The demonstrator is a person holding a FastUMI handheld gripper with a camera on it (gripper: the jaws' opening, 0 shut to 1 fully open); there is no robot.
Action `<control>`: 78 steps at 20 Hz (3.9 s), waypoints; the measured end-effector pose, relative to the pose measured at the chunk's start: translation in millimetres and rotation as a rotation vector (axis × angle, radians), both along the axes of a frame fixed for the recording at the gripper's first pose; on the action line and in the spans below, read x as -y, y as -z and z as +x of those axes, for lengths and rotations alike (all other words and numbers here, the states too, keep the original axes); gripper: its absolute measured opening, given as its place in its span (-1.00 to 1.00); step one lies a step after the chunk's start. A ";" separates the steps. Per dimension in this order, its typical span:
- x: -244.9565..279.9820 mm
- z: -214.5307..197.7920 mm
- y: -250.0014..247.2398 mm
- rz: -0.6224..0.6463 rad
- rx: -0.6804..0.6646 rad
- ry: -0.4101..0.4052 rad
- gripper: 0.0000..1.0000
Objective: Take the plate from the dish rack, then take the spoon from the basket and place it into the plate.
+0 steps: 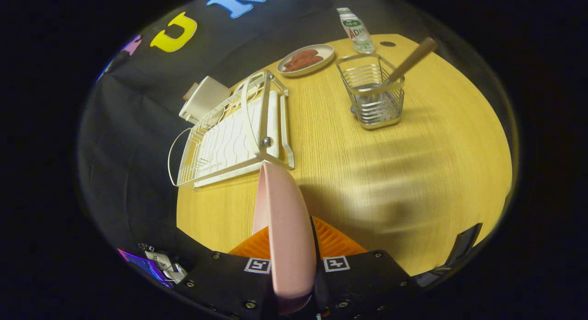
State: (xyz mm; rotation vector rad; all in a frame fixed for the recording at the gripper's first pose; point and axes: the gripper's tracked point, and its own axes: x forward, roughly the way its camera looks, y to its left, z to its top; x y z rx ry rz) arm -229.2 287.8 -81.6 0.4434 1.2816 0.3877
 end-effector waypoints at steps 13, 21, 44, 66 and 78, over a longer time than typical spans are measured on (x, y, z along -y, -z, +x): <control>-28.4 -15.4 46.2 0.147 -0.073 0.082 0.05; 19.1 -2.4 37.2 0.114 -0.007 0.120 0.20; 164.9 184.0 -55.5 -0.061 0.494 0.612 0.19; 143.3 230.5 -144.4 -0.249 0.777 0.377 -0.89; 1.5 142.5 -204.3 -0.132 0.900 0.036 -0.89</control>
